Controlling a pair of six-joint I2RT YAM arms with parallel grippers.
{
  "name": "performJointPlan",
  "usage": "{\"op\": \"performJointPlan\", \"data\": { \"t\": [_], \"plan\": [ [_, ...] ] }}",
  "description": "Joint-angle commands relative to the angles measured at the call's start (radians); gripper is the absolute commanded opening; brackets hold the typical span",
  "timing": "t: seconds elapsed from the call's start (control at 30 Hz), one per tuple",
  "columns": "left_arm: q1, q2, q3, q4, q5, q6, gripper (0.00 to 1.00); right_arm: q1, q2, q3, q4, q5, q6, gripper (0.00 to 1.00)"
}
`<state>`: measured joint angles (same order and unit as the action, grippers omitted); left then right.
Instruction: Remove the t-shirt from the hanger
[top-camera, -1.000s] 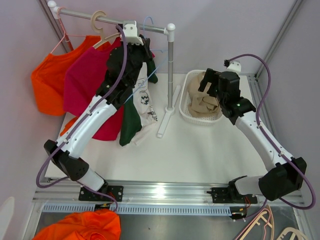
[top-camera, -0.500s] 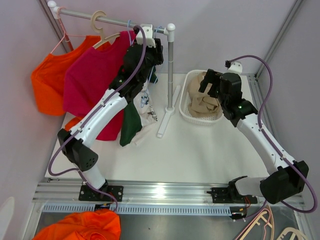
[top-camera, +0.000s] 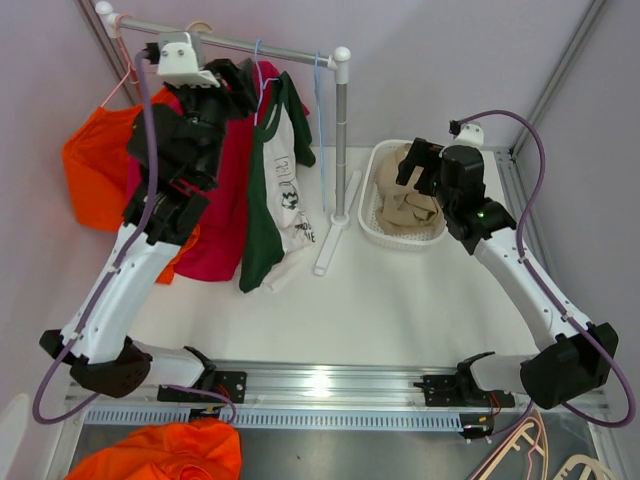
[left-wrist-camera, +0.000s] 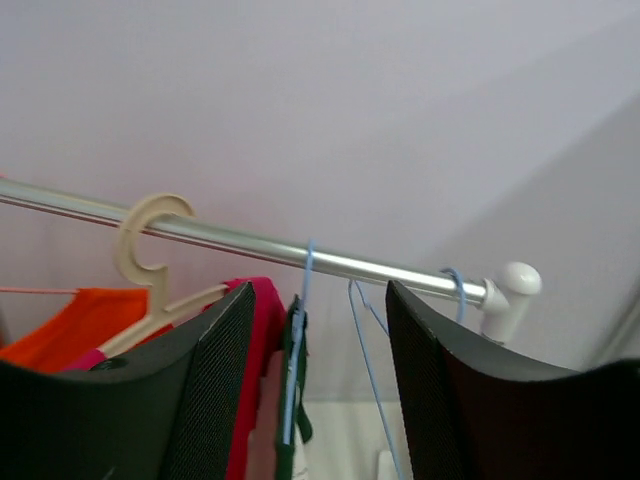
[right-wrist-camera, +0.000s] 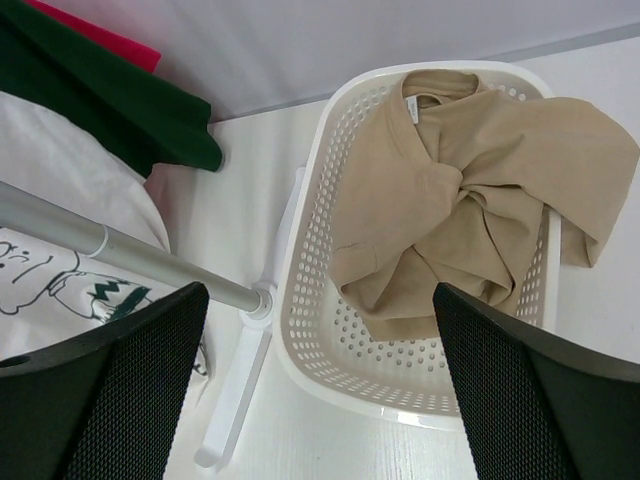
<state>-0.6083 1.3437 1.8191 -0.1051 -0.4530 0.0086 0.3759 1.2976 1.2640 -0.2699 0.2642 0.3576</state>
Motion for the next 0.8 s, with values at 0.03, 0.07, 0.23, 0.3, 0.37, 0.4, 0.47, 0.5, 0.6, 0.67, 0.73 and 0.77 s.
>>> {"op": "performJointPlan", "data": {
  "t": [0.03, 0.07, 0.23, 0.3, 0.37, 0.4, 0.47, 0.5, 0.6, 0.67, 0.73, 0.77],
  "plan": [
    [0.039, 0.044, -0.041, 0.050, -0.065, 0.145, 0.59, 0.003, -0.038, 0.002, 0.043, -0.031, 0.006, 0.99],
    [0.050, 0.064, -0.032, 0.033, -0.049, 0.148, 0.59, 0.004, -0.049, -0.002, 0.043, -0.034, 0.007, 0.99],
    [0.126, 0.130, 0.031, -0.077, 0.106, 0.076, 0.57, 0.003, -0.075, 0.005, 0.037, -0.036, -0.003, 1.00],
    [0.149, 0.155, 0.049, -0.112, 0.138, 0.050, 0.57, 0.003, -0.081, 0.012, 0.031, -0.036, -0.005, 0.99],
    [0.162, 0.169, 0.049, -0.123, 0.161, 0.025, 0.57, 0.003, -0.086, 0.017, 0.026, -0.036, -0.006, 0.99],
    [0.171, 0.175, 0.049, -0.128, 0.166, 0.021, 0.57, 0.003, -0.089, 0.015, 0.026, -0.037, -0.006, 0.99],
    [0.180, 0.196, 0.048, -0.128, 0.166, 0.010, 0.57, 0.003, -0.089, 0.018, 0.024, -0.043, -0.006, 0.99],
    [0.188, 0.202, 0.048, -0.127, 0.168, 0.001, 0.58, 0.001, -0.089, 0.018, 0.024, -0.045, -0.008, 0.99],
    [0.194, 0.233, 0.040, -0.110, 0.155, -0.032, 0.56, 0.001, -0.095, 0.015, 0.023, -0.046, -0.009, 0.99],
    [0.196, 0.258, 0.042, -0.091, 0.137, -0.048, 0.53, 0.000, -0.096, 0.012, 0.023, -0.045, -0.011, 0.99],
    [0.199, 0.282, 0.051, -0.090, 0.149, -0.055, 0.48, -0.003, -0.095, 0.011, 0.021, -0.045, -0.012, 0.99],
    [0.200, 0.296, 0.077, -0.094, 0.155, -0.059, 0.45, -0.005, -0.095, 0.008, 0.020, -0.045, -0.012, 0.99]
  ]
}}
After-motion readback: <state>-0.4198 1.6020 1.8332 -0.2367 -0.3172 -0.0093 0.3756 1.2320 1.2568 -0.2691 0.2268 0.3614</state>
